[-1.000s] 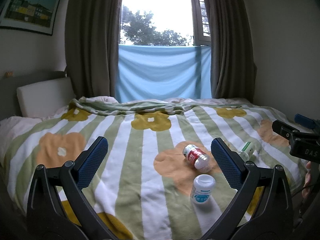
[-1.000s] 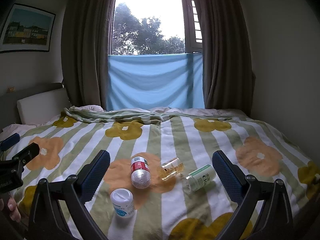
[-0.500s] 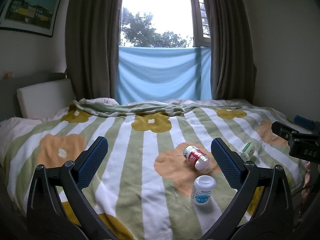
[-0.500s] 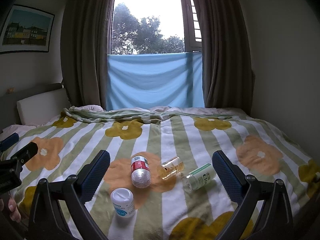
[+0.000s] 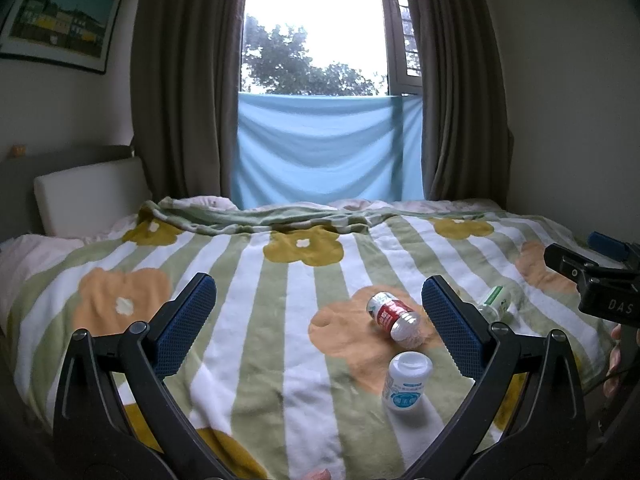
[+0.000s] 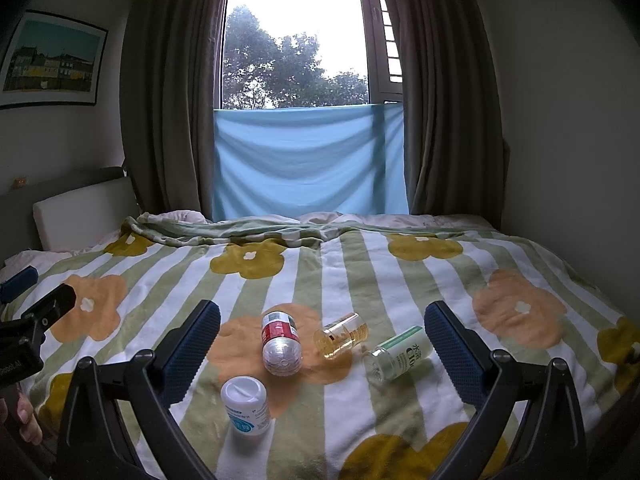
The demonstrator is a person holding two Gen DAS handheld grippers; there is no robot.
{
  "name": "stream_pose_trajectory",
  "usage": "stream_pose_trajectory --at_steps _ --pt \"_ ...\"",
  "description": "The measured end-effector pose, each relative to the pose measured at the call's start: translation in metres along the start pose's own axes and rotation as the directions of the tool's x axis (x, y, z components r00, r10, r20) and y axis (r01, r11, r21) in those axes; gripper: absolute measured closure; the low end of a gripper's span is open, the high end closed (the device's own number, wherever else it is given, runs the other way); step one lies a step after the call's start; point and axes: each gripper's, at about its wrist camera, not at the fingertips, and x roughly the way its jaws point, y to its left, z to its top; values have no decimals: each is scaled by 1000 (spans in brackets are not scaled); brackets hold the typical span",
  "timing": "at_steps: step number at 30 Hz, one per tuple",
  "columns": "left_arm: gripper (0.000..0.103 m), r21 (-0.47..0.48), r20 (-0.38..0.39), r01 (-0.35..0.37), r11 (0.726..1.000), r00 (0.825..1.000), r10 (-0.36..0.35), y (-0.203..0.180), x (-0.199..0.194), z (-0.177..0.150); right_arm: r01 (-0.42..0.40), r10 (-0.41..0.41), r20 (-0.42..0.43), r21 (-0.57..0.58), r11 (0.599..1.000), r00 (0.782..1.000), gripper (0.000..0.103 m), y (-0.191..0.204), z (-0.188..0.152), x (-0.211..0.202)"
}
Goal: Flip cup upside down
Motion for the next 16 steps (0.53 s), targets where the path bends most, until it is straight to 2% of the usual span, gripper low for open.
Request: stream_pose_trajectory --at_steps 16 --pt "0 -8 40 -1 1000 999 1 11 -5 1 2 -2 0 2 1000 1000 1 0 0 -1"
